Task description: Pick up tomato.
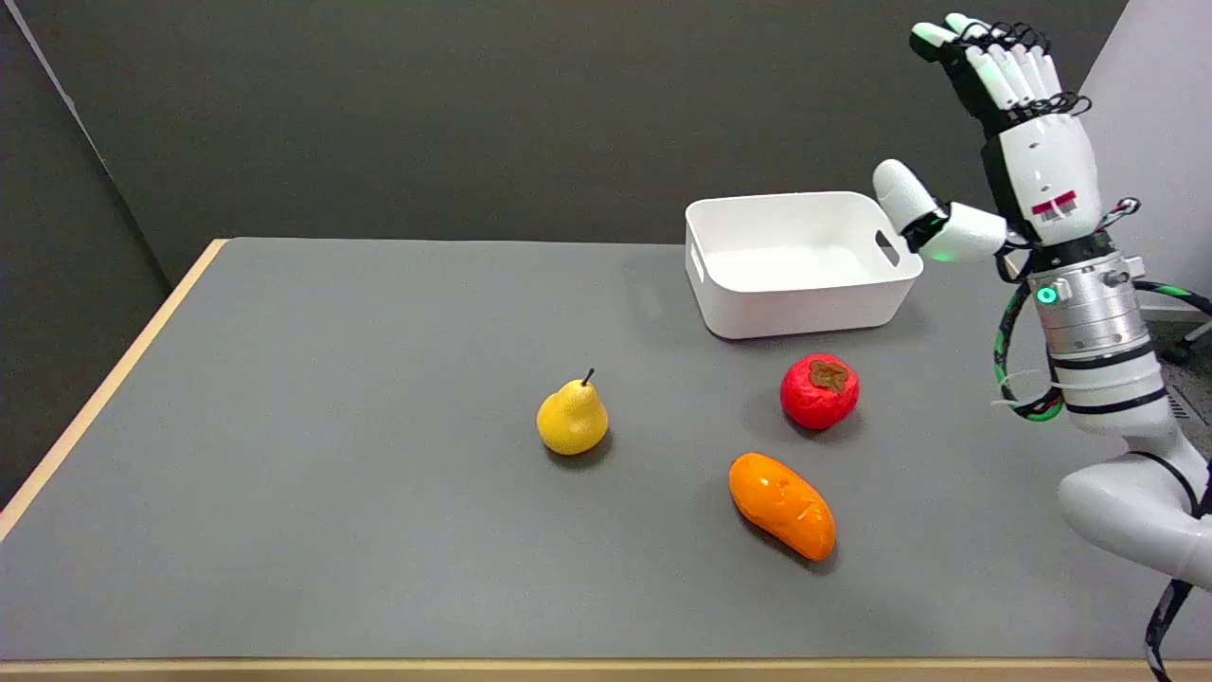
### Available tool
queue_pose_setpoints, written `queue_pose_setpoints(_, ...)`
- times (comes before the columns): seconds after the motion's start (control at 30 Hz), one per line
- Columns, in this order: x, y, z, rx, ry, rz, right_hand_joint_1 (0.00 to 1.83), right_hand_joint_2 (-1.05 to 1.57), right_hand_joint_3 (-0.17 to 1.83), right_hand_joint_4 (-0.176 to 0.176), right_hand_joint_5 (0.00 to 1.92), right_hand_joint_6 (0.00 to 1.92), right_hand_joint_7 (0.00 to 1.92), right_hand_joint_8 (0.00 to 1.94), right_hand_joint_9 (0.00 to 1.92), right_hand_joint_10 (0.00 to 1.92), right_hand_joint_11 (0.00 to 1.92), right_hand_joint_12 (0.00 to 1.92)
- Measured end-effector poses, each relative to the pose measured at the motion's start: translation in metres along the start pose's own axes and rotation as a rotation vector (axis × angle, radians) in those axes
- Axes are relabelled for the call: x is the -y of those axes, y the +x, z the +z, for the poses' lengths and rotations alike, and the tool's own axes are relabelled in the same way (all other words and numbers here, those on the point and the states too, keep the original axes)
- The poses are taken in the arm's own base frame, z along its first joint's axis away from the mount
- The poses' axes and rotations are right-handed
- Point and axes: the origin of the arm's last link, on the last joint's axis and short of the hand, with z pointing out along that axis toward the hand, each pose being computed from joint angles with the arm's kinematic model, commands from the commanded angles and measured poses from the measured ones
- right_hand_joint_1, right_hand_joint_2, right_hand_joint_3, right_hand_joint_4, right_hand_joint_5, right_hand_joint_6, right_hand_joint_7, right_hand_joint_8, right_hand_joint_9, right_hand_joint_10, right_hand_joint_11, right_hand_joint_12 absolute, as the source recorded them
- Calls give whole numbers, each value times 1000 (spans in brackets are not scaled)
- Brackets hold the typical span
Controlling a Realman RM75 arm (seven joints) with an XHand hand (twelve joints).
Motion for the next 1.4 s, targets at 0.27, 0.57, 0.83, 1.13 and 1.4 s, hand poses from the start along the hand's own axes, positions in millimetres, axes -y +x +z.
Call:
queue_pose_setpoints(0.27, -8, 6, -3, 12, -1, 5, 219, 641, 875, 110, 176, 396, 163, 235, 41, 487, -1, 854)
queue_pose_setpoints(0.57, -14, 4, -4, 147, -13, -20, 264, 584, 990, 110, 152, 458, 188, 315, 62, 558, -1, 976)
queue_pose_setpoints(0.83, -21, -6, -10, 352, -85, -51, 326, 580, 994, 116, 164, 470, 216, 335, 80, 555, -1, 981)
queue_pose_setpoints(1.13, -24, -13, -25, 580, -194, -127, 342, 569, 987, 118, 174, 481, 228, 357, 82, 566, -1, 977)
queue_pose_setpoints(1.4, -23, -12, -36, 657, -270, -99, 344, 576, 985, 123, 208, 502, 292, 393, 125, 592, -1, 999)
